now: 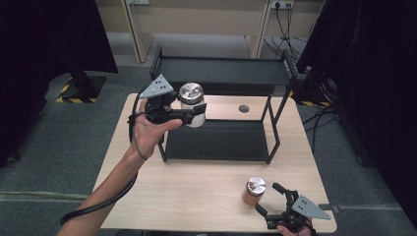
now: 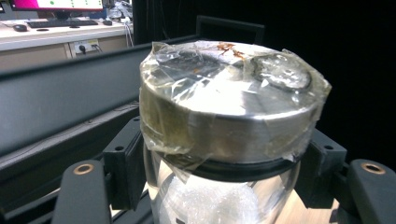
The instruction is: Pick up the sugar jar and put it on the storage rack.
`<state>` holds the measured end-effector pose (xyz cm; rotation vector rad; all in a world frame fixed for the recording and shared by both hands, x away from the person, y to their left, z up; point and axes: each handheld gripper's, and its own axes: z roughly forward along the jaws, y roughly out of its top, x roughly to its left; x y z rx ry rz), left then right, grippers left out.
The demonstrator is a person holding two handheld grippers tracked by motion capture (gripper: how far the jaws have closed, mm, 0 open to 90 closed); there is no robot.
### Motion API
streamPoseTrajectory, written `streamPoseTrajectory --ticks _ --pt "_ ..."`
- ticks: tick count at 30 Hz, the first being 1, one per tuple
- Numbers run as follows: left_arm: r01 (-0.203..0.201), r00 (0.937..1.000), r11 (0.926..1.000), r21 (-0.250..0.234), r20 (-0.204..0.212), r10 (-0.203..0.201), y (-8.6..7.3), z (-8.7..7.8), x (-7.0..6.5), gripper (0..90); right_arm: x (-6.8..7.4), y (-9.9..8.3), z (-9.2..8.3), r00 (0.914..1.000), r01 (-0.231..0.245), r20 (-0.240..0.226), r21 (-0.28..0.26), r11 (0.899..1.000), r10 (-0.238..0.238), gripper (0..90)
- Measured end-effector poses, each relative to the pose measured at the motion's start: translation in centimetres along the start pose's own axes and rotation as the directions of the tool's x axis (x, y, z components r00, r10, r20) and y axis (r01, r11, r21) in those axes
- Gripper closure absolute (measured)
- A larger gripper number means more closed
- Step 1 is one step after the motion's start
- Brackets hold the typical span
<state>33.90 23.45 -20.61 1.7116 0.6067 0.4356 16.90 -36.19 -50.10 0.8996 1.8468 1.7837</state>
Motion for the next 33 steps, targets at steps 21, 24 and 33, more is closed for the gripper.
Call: streamPoseTrajectory --ticks 21,24,33 --pt "0.002 0.9958 1.0 0.001 -0.091 -0.002 5.8 1.4 -0.3 30.9 -0.2 0.0 -0.1 0.9999 -0.012 -0.003 -0.003 1.0 0.012 0.4" --pt "0.016 0.9938 0.9999 -0.003 -0.11 -0.016 6.2 1.9 -0.1 30.9 -0.2 -0.1 -0.1 0.9999 -0.012 -0.005 -0.002 1.0 0.012 0.3" --pt "0.024 0.9852 0.9997 -0.007 -0.169 -0.025 7.1 3.7 0.5 30.9 -0.3 -0.1 0.0 0.9999 -0.013 -0.009 -0.002 1.0 0.013 0.3"
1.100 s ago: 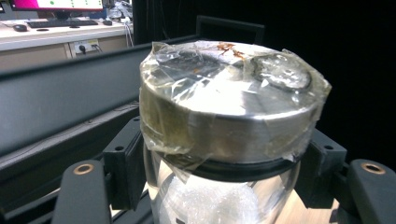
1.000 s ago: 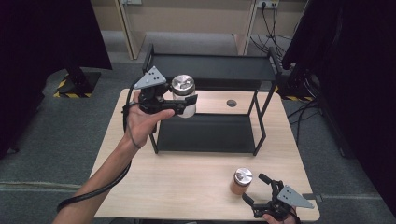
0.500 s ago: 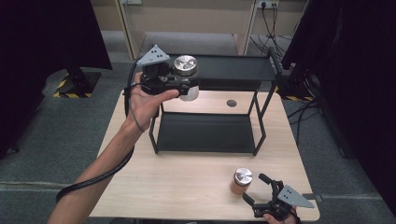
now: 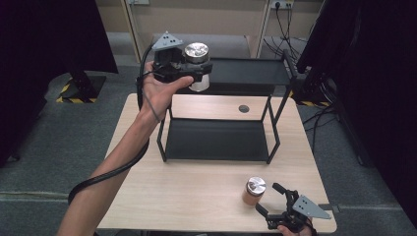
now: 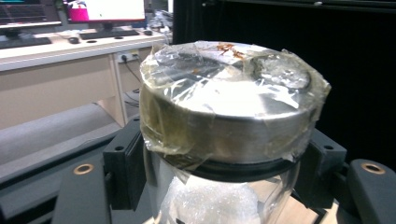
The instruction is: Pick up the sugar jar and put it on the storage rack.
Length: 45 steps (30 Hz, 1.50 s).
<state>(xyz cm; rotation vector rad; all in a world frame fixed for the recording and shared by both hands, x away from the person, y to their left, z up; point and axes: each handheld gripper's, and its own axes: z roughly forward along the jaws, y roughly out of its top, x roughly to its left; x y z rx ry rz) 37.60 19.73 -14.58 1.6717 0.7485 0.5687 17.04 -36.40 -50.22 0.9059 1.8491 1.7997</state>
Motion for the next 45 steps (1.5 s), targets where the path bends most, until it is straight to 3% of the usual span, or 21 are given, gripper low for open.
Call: streamPoseTrajectory --ticks 11,26,29,31,32,35,36,37,45 --pt "0.012 0.9966 0.9999 -0.009 -0.082 -0.013 0.5 2.4 0.0 30.9 0.0 0.0 -0.1 1.0 0.0 -0.003 -0.001 1.0 0.0 0.4" --pt "0.035 0.9816 0.9994 0.002 -0.188 -0.034 0.3 4.6 0.4 30.9 -0.1 0.0 -0.1 1.0 0.002 -0.006 -0.002 1.0 -0.002 0.4" --pt "0.016 0.9836 0.9999 -0.004 -0.18 -0.016 0.1 4.9 0.9 30.9 -0.1 0.0 0.0 1.0 0.002 -0.008 0.001 1.0 -0.002 0.3" --pt "0.045 0.9792 0.999 0.004 -0.198 -0.043 0.1 5.1 0.6 30.9 -0.1 0.0 0.0 1.0 0.002 -0.008 0.001 1.0 -0.002 0.3" --pt "0.038 0.981 0.9993 -0.004 -0.19 -0.038 -0.1 5.2 0.8 30.9 -0.1 0.0 0.0 1.0 0.001 -0.008 0.001 1.0 -0.001 0.3" --pt "0.042 0.9768 0.9991 0.01 -0.21 -0.039 -0.2 5.5 0.6 30.9 -0.1 0.0 -0.1 1.0 0.001 -0.009 -0.001 1.0 -0.001 0.4" --pt "0.025 0.9789 0.9997 0.007 -0.203 -0.023 -0.3 5.7 0.9 30.9 -0.1 0.0 -0.1 1.0 0.001 -0.009 0.0 1.0 -0.001 0.3" --pt "0.046 0.9758 0.9989 0.006 -0.214 -0.044 -0.4 5.7 0.6 30.9 -0.1 0.0 0.0 1.0 0.002 -0.009 0.0 1.0 -0.002 0.4" --pt "0.032 0.9729 0.9995 -0.002 -0.229 -0.031 -0.7 5.9 0.2 30.7 0.0 0.0 0.0 0.9999 0.004 -0.012 -0.001 1.0 -0.004 0.3"
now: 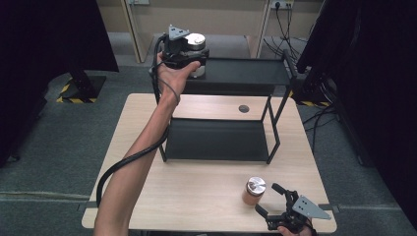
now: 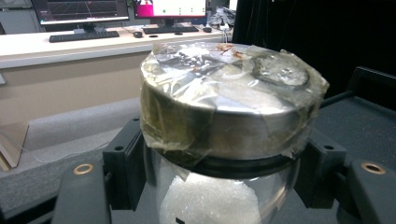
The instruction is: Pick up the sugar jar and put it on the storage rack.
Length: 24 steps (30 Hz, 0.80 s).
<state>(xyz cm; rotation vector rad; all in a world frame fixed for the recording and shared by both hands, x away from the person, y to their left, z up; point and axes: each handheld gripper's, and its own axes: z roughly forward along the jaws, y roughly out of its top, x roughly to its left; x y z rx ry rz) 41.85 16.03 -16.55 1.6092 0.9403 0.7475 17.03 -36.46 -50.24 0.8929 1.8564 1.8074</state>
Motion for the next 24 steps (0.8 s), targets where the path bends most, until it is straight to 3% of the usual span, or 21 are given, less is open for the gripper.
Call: streamPoseTrajectory --ticks 3,8,11,12,15,18,23,24 --pt "0.005 1.0 1.0 -0.008 0.001 -0.005 -0.2 0.0 0.1 30.2 0.0 0.0 0.0 1.0 -0.001 0.0 -0.002 1.0 0.001 0.4" --pt "0.023 0.9997 0.9997 -0.004 -0.012 -0.023 -0.2 0.0 -0.2 7.2 0.0 0.0 0.0 1.0 0.0 -0.001 -0.001 1.0 0.0 0.3" --pt "0.044 0.9987 0.9989 -0.011 -0.023 -0.045 -0.4 0.0 -0.2 0.0 0.0 0.0 0.0 1.0 -0.003 -0.001 -0.001 1.0 0.003 0.3" --pt "0.06 0.9978 0.9982 -0.006 -0.028 -0.061 -0.3 -0.1 -0.4 0.0 0.0 0.0 0.0 1.0 -0.001 -0.002 -0.002 1.0 0.001 0.3" --pt "0.041 0.9989 0.9991 -0.011 -0.022 -0.041 -0.4 -0.2 -0.3 0.0 0.0 0.0 0.1 1.0 -0.004 -0.002 -0.001 1.0 0.004 0.4" --pt "0.061 0.998 0.9981 -0.008 -0.017 -0.061 -0.5 -0.4 -0.3 0.0 0.0 0.0 0.1 1.0 -0.003 -0.003 0.0 1.0 0.003 0.3" --pt "0.038 0.9989 0.9992 -0.01 -0.028 -0.038 -0.6 -0.9 -0.7 0.0 0.0 0.0 0.1 1.0 -0.002 -0.003 0.0 1.0 0.002 0.3" --pt "0.056 0.9977 0.9984 0.0 -0.039 -0.056 -0.6 -1.2 -1.1 0.0 0.0 0.0 0.1 1.0 -0.003 -0.002 -0.001 1.0 0.003 0.4"
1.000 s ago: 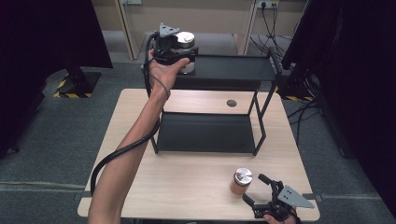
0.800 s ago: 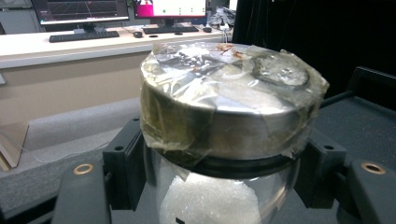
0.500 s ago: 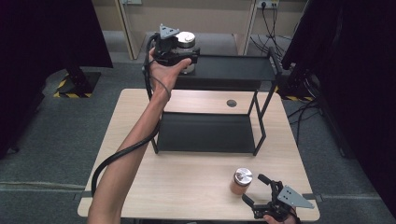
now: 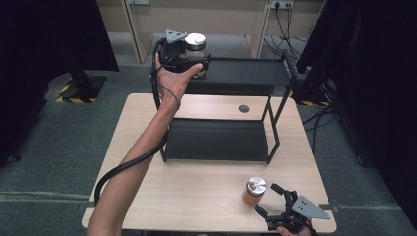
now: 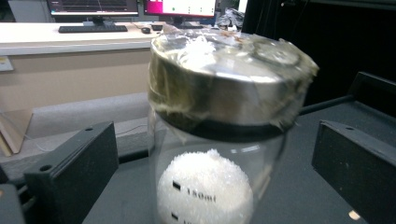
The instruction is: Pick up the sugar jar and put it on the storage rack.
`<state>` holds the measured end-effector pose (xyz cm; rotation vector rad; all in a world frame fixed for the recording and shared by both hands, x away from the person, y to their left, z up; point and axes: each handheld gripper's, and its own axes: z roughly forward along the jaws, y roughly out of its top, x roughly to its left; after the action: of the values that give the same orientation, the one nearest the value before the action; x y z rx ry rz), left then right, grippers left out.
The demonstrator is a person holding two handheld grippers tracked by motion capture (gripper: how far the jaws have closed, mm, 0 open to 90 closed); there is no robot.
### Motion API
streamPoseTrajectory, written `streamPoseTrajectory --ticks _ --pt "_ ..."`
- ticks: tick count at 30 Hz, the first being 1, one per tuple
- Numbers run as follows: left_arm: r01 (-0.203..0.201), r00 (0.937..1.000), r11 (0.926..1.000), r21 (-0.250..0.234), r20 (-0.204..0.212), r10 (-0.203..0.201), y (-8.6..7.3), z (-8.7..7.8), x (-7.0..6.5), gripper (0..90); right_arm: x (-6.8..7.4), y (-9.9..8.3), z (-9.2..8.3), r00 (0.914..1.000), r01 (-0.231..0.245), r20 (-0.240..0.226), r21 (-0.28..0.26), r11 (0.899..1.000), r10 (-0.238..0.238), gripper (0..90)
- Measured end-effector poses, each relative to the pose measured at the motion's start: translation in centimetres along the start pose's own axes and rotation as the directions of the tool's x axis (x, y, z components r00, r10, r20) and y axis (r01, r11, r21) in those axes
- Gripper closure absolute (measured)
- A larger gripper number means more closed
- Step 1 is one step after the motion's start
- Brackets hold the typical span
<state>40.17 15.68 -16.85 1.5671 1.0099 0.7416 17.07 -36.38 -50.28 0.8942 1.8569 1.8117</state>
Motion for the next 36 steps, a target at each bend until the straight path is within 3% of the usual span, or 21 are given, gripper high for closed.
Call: streamPoseTrajectory --ticks 6,14,22,36 --pt "0.005 0.9999 0.9999 -0.01 0.01 -0.005 -0.5 -1.0 -0.3 0.1 0.0 0.0 0.0 1.0 0.0 0.0 0.0 1.0 0.0 0.4" --pt "0.036 0.9965 0.9989 -0.031 0.077 -0.033 -2.1 -2.8 -0.2 0.5 0.0 0.0 0.0 1.0 0.0 0.001 0.0 1.0 0.0 0.3" --pt "0.006 0.9932 0.9982 -0.06 0.116 0.001 -3.7 -4.6 -0.7 0.4 0.0 0.0 0.0 1.0 0.0 0.0 -0.001 1.0 0.0 0.4" --pt "0.013 0.9765 0.9941 -0.107 0.215 0.01 -7.2 -7.2 -1.3 0.4 0.1 0.0 0.0 1.0 0.0 -0.001 -0.002 1.0 0.0 0.3"
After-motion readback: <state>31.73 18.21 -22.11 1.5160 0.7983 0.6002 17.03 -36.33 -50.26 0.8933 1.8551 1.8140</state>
